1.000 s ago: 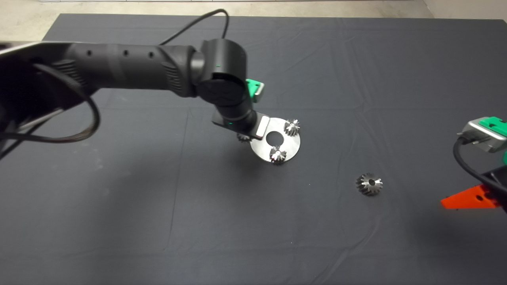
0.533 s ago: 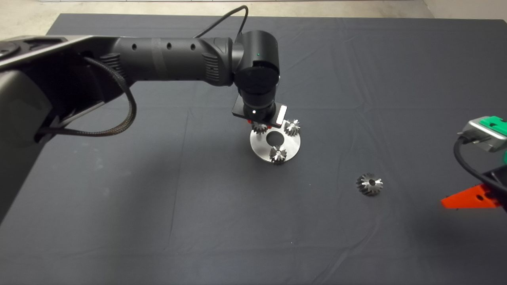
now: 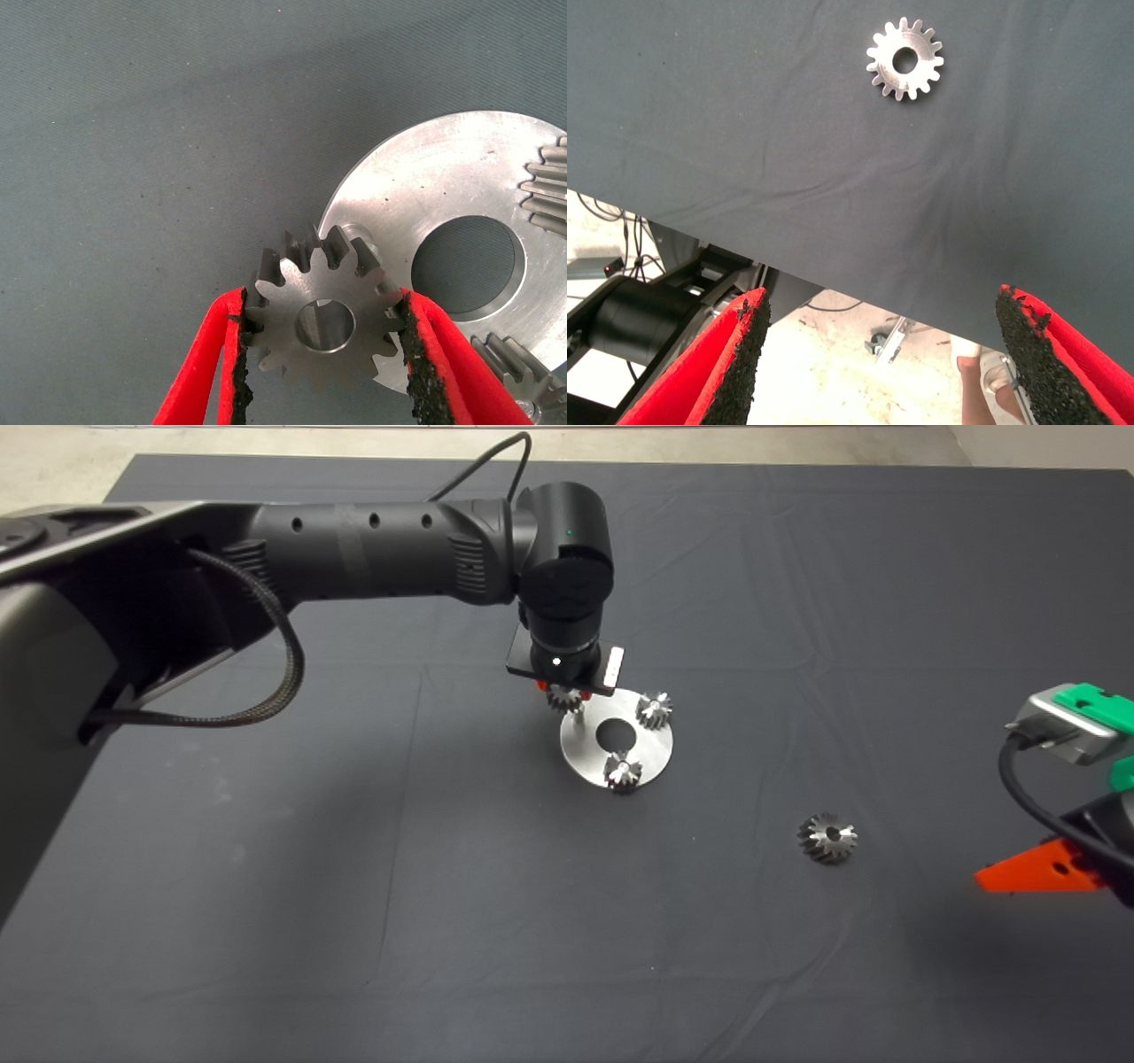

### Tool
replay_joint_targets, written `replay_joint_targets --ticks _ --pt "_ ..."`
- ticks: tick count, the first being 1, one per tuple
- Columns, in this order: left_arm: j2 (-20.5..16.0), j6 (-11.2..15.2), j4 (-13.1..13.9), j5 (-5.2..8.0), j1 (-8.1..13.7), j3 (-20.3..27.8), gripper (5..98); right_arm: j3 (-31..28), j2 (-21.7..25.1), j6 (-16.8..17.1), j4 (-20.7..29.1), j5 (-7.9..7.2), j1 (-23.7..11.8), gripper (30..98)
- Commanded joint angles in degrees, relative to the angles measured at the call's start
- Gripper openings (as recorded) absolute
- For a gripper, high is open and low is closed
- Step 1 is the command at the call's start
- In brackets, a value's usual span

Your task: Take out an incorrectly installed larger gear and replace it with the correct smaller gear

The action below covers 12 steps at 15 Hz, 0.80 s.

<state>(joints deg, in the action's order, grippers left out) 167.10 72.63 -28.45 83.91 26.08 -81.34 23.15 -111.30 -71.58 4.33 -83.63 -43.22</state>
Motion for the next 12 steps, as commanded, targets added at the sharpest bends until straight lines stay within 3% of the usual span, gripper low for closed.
replay_joint_targets --ticks 1,12 --pt "0.47 0.05 0.15 0.29 1.70 -1.29 34.7 -0.14 -0.11 0.23 1.91 0.04 -1.26 67.4" --pt "1.53 -0.12 1.37 -0.32 1.44 -1.97 34.6 -0.14 -0.11 0.21 2.09 0.04 -1.26 67.4"
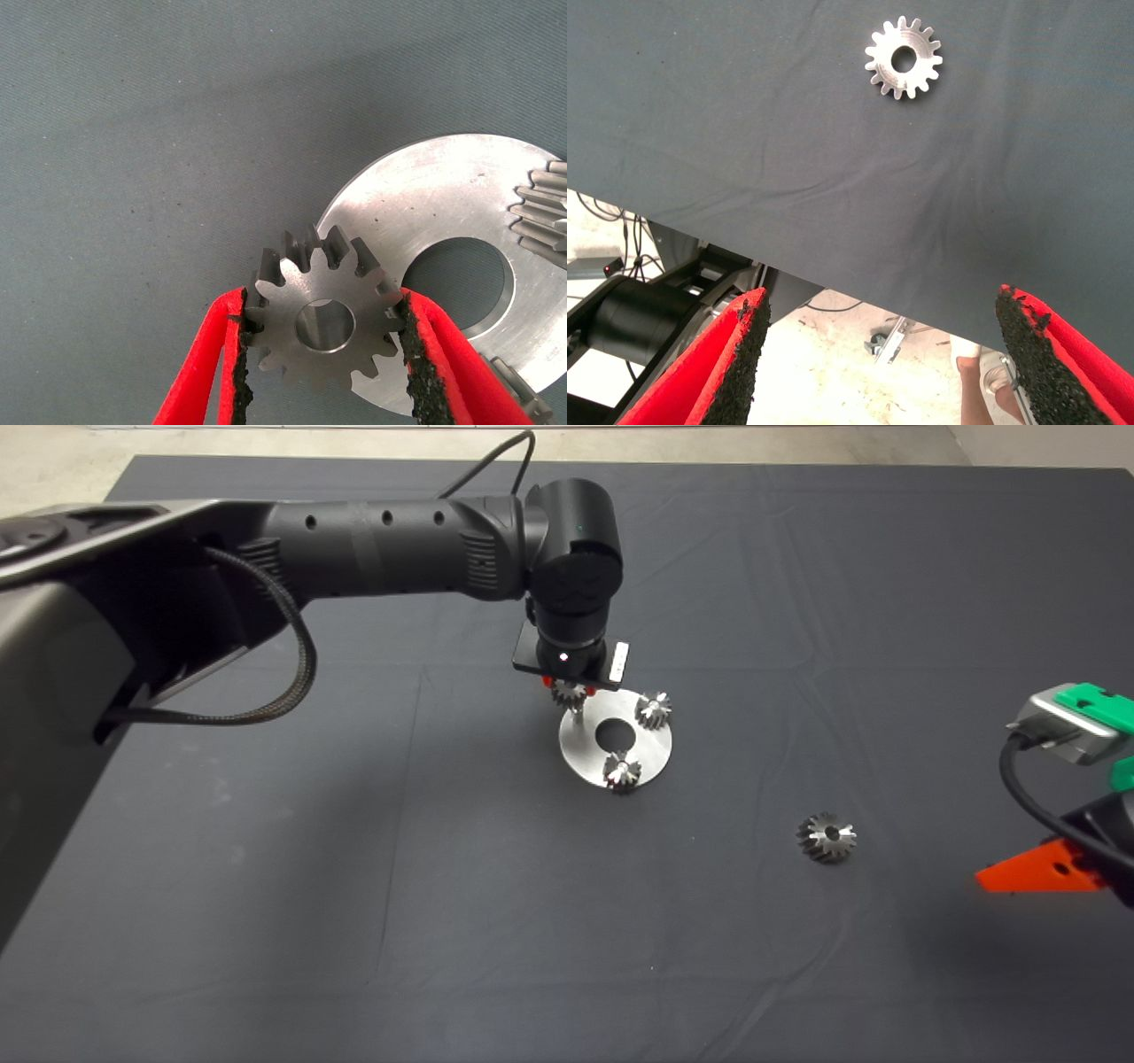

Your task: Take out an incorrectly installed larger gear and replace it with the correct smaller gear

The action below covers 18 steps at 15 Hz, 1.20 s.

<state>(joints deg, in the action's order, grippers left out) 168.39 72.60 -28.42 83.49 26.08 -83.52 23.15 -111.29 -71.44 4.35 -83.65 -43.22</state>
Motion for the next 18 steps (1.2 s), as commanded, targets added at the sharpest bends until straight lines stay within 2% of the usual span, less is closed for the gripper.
replay_joint_targets --ticks 1,9,13,16,18 --pt "0.23 -0.09 1.74 0.09 1.35 0.21 34.5 -0.14 -0.12 0.07 2.06 0.07 -1.26 67.4" --pt "0.41 -0.09 2.75 -0.01 1.43 0.39 34.5 -0.14 -0.12 0.07 2.06 0.07 -1.26 67.4" --pt "0.85 0.00 2.75 -0.70 1.35 0.21 34.5 -0.23 -0.12 0.07 2.06 0.07 -1.26 67.4" --pt "0.85 0.09 2.75 -1.92 1.35 0.13 34.5 -0.15 -0.12 -0.01 2.06 0.07 -1.26 67.4" --pt "0.85 0.00 2.75 -1.84 1.35 -0.53 34.4 -0.23 -0.03 -0.46 2.15 0.07 -1.26 67.4"
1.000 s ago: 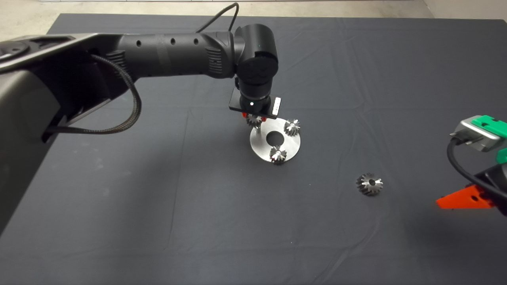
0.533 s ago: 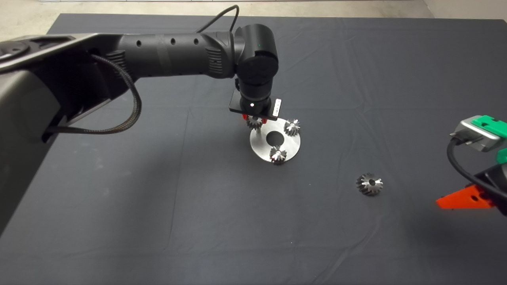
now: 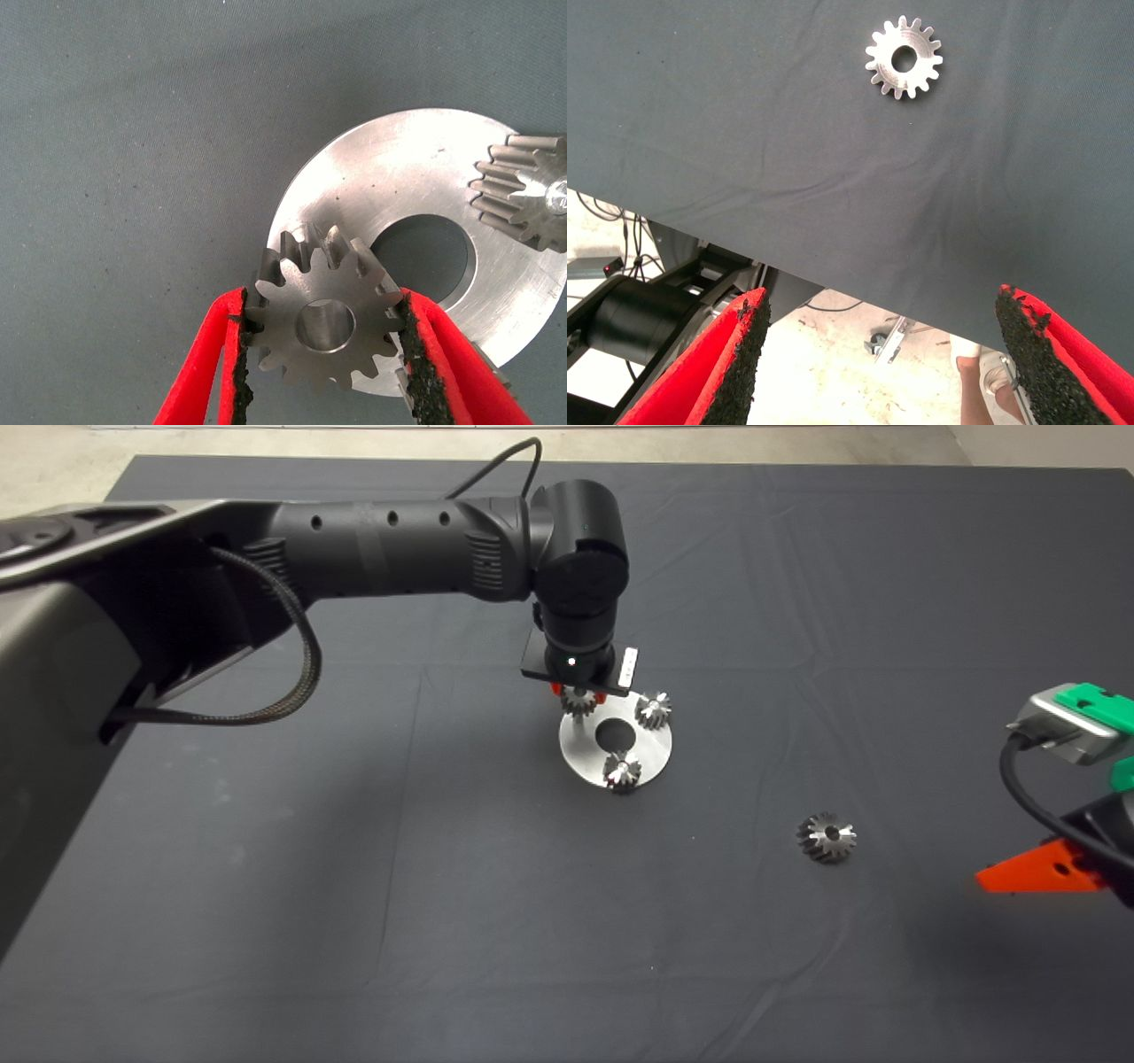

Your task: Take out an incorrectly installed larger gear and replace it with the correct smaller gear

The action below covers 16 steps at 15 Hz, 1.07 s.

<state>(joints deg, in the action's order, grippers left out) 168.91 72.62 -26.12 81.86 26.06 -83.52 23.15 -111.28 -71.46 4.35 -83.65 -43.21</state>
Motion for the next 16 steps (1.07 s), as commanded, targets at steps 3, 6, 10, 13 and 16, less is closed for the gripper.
replay_joint_targets --ticks 3,6,10,13,16 --pt "0.33 -0.02 0.46 -0.21 1.27 -0.75 34.5 -0.23 -0.04 -0.41 2.33 0.07 -1.26 67.4" --pt "0.33 -0.02 0.46 -0.23 1.19 -1.31 34.4 -0.31 -0.04 -0.43 2.33 0.07 -1.26 67.4" --pt "0.33 -0.11 0.46 -0.21 1.10 -1.46 34.4 -0.31 0.04 -0.35 2.33 0.07 -1.26 67.4" --pt "0.33 -0.46 0.46 -0.21 1.10 -1.46 34.4 -0.31 -0.04 -0.35 2.33 0.07 -1.26 67.4" --pt "0.33 -0.77 0.46 -0.21 1.10 -1.46 34.4 -0.31 -0.04 -0.35 2.33 0.07 -1.26 67.4"
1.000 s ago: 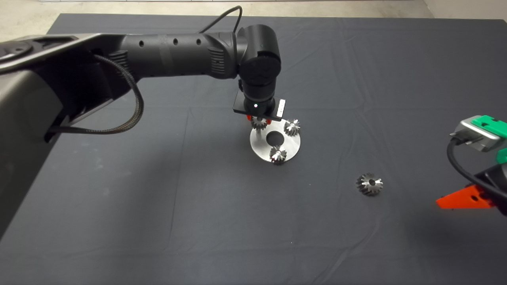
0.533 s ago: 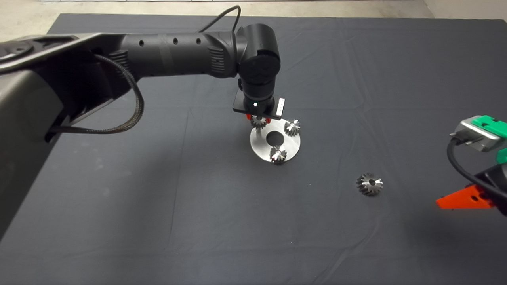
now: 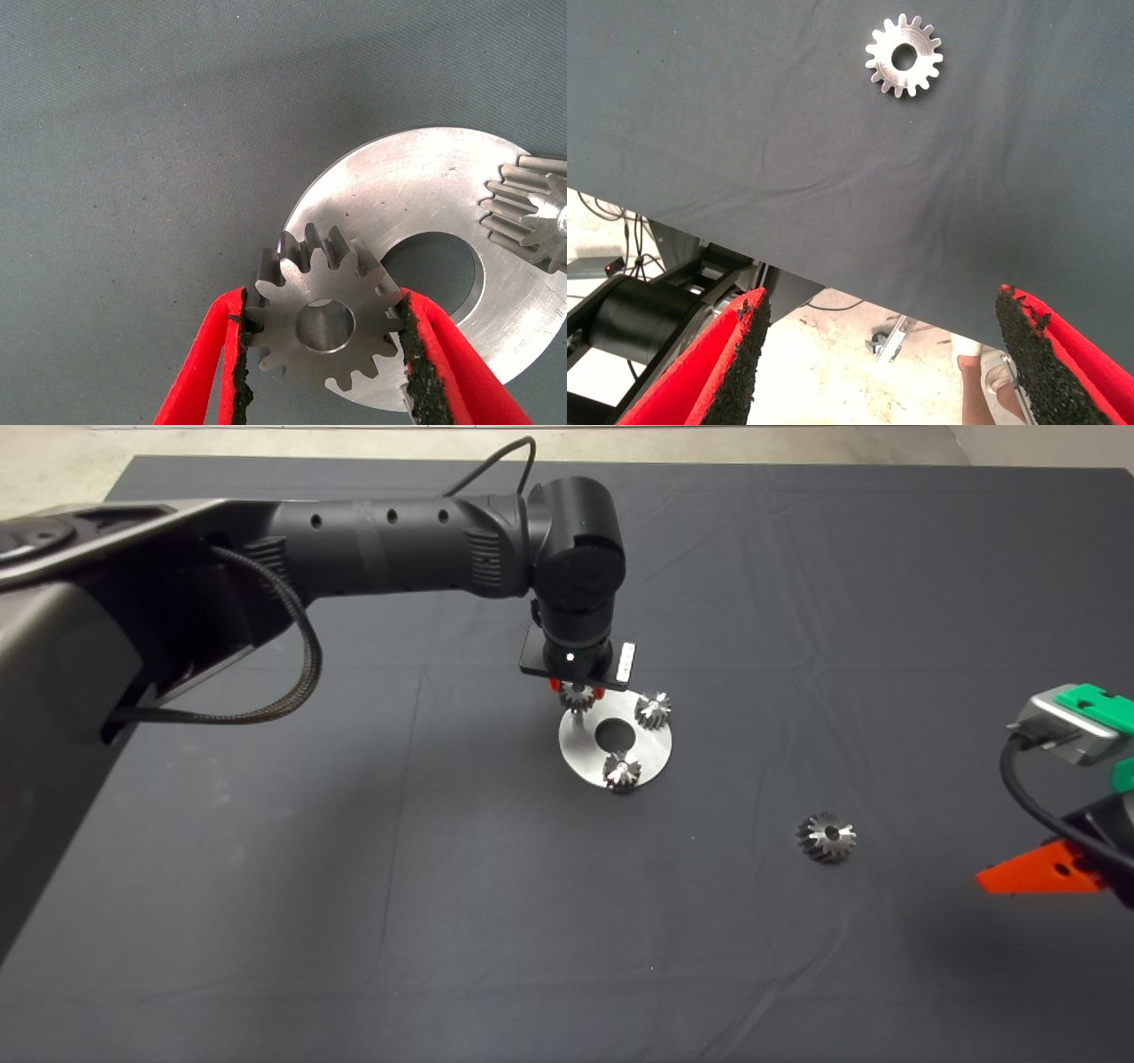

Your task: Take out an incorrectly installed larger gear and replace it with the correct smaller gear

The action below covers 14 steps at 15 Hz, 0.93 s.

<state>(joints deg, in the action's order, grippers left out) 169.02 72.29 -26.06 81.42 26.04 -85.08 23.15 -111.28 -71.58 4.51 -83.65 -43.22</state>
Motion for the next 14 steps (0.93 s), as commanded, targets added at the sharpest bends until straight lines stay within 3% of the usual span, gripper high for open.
replay_joint_targets --ticks 1,7,14 --pt "0.21 -0.48 0.32 0.23 1.12 0.10 34.4 -0.31 0.04 -0.30 2.26 0.07 -1.26 67.4" --pt "0.13 -2.51 0.31 0.23 0.57 0.02 34.5 -0.40 -0.04 -0.31 2.34 0.07 -1.26 67.4" --pt "0.13 -2.52 0.22 0.05 -0.64 -0.17 34.4 -0.49 -0.04 -0.31 2.44 0.07 -1.26 67.4"
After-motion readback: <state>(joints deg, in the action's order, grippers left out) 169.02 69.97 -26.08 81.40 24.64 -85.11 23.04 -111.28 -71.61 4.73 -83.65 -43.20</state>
